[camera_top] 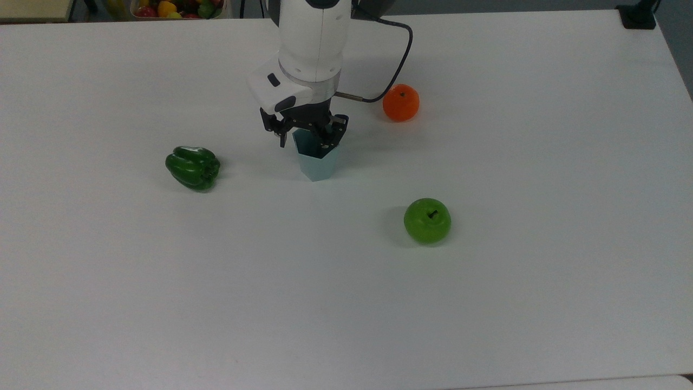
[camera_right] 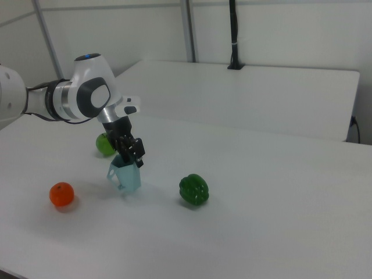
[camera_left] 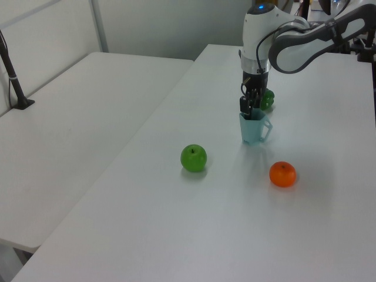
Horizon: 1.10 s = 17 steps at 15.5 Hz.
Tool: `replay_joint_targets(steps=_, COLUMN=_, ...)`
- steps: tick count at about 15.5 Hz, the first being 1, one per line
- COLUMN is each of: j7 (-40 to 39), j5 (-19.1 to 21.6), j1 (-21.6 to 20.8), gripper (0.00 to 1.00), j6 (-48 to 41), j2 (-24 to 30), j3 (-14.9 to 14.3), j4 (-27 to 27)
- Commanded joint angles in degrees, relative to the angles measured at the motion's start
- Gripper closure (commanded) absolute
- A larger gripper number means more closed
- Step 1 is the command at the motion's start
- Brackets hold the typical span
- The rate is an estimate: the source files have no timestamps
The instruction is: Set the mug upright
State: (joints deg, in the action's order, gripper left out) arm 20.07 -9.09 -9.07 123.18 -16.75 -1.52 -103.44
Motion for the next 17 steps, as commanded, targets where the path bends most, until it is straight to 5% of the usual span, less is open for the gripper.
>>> replay_joint_targets(steps=1, j7=-2.2, j5=1.4, j1=-0.3, gripper=0.0, j6=-0.4, j2=2.4, j3=-1.0, j4=-0.6)
replay_joint_targets(steps=9, j7=-6.5, j5=6.9, j1=4.9, gripper=0.0, j6=-12.9, j2=9.9, j3=-1.2, j4=5.0)
replay_joint_targets(steps=17, j7=-9.5, j5=6.2, j1=6.1, gripper=0.0, j6=-16.1, j2=12.8, j3=-1.4, j4=4.8)
